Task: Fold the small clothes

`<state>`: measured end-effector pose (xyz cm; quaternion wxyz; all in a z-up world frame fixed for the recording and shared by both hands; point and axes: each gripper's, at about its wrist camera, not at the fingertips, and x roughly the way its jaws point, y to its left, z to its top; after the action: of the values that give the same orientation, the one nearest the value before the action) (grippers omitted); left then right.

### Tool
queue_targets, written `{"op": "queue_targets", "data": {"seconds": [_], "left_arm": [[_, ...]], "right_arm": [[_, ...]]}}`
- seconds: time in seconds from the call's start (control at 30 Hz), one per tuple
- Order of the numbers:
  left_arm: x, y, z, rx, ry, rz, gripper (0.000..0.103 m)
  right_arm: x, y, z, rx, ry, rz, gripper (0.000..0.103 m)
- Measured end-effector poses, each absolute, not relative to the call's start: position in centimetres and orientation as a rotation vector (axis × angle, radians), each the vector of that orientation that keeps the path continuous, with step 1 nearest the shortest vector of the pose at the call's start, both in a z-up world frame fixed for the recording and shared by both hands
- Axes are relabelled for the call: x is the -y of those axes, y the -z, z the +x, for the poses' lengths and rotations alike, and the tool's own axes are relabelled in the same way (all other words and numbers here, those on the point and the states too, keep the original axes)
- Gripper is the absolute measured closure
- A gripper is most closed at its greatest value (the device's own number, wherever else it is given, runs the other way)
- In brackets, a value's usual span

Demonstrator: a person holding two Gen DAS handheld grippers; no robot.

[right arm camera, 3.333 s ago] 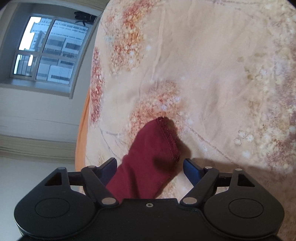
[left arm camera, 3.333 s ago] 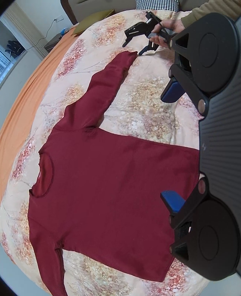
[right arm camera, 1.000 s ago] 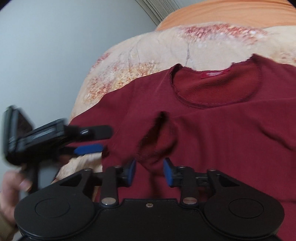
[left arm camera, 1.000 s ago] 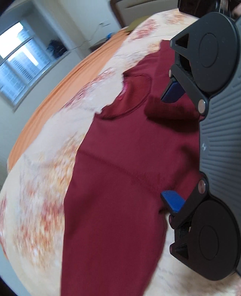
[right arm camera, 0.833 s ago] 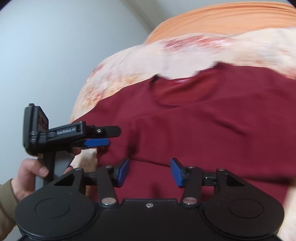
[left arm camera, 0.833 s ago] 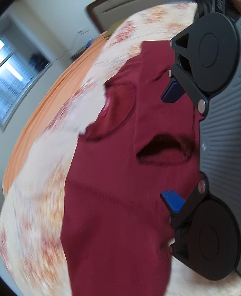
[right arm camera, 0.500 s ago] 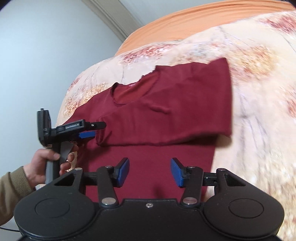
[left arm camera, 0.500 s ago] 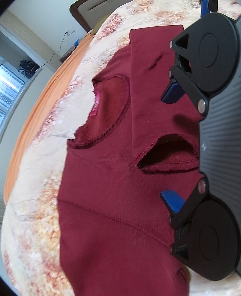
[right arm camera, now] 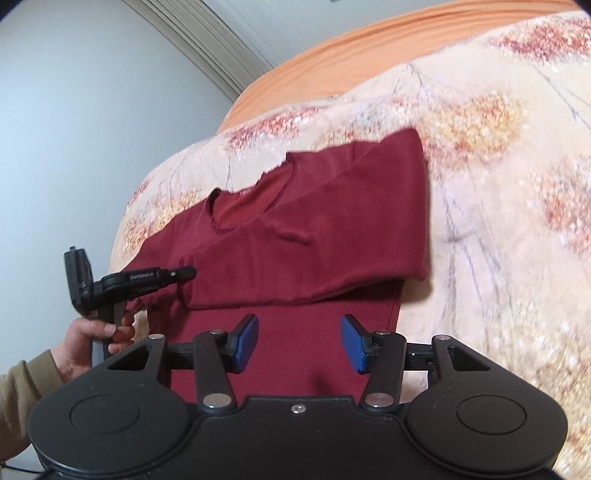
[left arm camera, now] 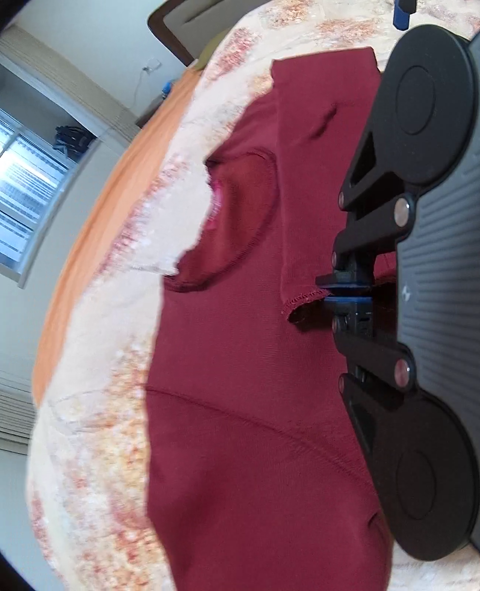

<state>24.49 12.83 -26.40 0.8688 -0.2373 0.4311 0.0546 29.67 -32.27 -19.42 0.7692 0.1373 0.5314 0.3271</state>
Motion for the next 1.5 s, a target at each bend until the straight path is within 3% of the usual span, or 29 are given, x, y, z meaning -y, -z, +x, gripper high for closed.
{"op": "queue_targets", "data": {"seconds": [0.2,0.4,0.67,0.83,0.93,1.03,1.2,1.27,1.33,1.37,1.5], "left_arm": [[-16.1,22.2,22.9,-0.769,-0.213,-0.491,0.101],[-21.0,22.8,21.2,-0.837,-0.380,-0.528,0.101],[-21.4,23.6,20.2,-0.863,-0.407,-0.518,0.101],[-21.1,24.0,20.6,-0.879,-0.408,-0.522,0.101],[-20.6,24.1,21.0,-0.894,-0.398,-0.504,0.101],[-19.9,23.7,21.5,-0.891,-0.378,-0.478,0.100],[-19.1,24.3,22.9,-0.923,-0.371,-0.439,0.100],[-19.2,24.8,23.2,-0.939,-0.379,-0.444,0.100],[-19.4,25.0,23.2,-0.938,-0.378,-0.454,0.100],[-19.5,25.0,23.2,-0.937,-0.377,-0.455,0.100],[-19.9,25.4,23.1,-0.937,-0.378,-0.472,0.100]], "right_arm": [[32.9,19.0,32.4,-1.081,-0.663,0.299,0.050],[33.0,21.3,38.9,-1.028,-0.572,0.420,0.050],[28.8,25.1,45.9,-1.059,-0.605,0.374,0.065],[27.3,27.6,47.8,-1.140,-0.596,0.390,0.068],[27.5,28.5,48.7,-1.175,-0.606,0.457,0.096],[27.8,27.4,49.1,-1.124,-0.578,0.430,0.098],[26.8,27.3,49.1,-1.104,-0.511,0.296,0.097],[26.6,27.5,48.7,-1.122,-0.484,0.281,0.081],[27.3,27.0,47.9,-1.138,-0.528,0.360,0.076],[27.7,26.5,47.1,-1.131,-0.551,0.367,0.069],[29.1,26.1,43.0,-1.173,-0.637,0.273,0.067]]}}
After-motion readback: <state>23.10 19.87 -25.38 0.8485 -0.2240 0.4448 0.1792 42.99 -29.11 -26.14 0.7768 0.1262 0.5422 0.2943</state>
